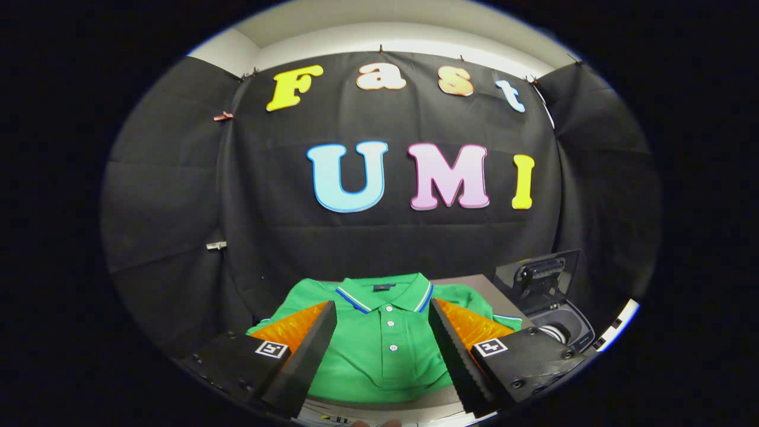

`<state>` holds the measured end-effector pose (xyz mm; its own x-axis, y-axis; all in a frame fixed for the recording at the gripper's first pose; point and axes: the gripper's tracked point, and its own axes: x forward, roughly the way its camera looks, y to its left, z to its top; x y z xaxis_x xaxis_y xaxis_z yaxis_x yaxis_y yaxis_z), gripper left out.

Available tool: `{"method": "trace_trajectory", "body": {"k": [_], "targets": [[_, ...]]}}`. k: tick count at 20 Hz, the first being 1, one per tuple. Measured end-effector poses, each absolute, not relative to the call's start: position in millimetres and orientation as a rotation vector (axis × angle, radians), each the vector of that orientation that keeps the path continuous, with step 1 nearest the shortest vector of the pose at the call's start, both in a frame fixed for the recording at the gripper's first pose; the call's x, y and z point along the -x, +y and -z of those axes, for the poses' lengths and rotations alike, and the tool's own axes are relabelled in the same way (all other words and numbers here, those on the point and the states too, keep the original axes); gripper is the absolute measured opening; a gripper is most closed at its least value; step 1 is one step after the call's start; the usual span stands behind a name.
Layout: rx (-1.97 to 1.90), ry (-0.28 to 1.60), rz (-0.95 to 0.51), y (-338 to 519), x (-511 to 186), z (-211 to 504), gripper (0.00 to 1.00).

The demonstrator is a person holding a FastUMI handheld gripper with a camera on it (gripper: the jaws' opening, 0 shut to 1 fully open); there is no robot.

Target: Put the clothes into the washing machine and then close the washing machine lid.

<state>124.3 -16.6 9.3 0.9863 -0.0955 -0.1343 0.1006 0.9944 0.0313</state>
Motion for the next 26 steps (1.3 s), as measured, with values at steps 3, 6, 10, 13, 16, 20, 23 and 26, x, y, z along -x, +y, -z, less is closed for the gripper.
{"method": "trace_trajectory", "body": {"k": [3, 6, 10, 13, 16, 20, 23, 26], "targets": [[-0.02, 0.198, 0.106, -18, -148, 2, 0.97], [-0.005, 0.263, 0.097, -19, -168, 14, 0.97], [-0.01, 0.368, 0.095, -20, -185, 32, 0.98], [-0.011, 0.449, 0.094, -20, -191, 47, 0.97], [-0.012, 0.492, 0.095, -21, -194, 54, 0.97], [-0.048, 0.579, 0.096, -23, -195, 72, 0.97], [-0.063, 0.644, 0.087, -22, -191, 78, 0.97], [-0.048, 0.704, 0.104, -22, -188, 80, 0.98]]}}
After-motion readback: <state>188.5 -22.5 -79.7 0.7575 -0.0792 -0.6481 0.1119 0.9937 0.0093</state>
